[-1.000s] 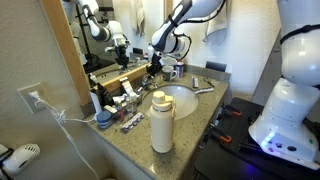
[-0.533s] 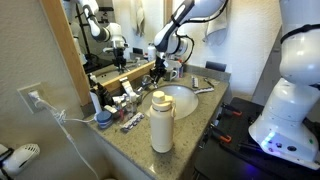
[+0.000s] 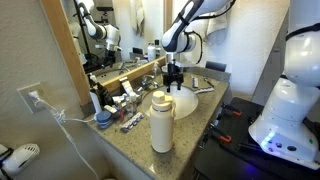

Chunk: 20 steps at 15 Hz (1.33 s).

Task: Open and close the tap

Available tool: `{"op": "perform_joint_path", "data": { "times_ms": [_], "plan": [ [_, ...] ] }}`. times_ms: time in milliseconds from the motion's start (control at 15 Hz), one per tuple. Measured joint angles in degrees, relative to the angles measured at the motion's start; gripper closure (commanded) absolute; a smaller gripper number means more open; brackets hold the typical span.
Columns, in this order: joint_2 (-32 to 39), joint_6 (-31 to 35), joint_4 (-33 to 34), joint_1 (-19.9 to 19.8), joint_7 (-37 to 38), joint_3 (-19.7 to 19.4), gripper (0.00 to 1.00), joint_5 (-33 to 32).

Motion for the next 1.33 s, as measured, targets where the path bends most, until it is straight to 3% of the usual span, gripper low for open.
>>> {"op": "perform_joint_path", "data": {
  "times_ms": [533, 1000, 1333],
  "plan": [
    [-15.52, -13.71, -0.12, 7.45, 10.99, -2.34, 0.00, -7.46],
    [-28.32, -14.54, -0.02, 11.29, 18.33, -1.52, 0.00, -16.60],
    [-31.11, -14.54, 0.42, 12.00, 18.63, -0.40, 0.00, -17.90]
  ]
}}
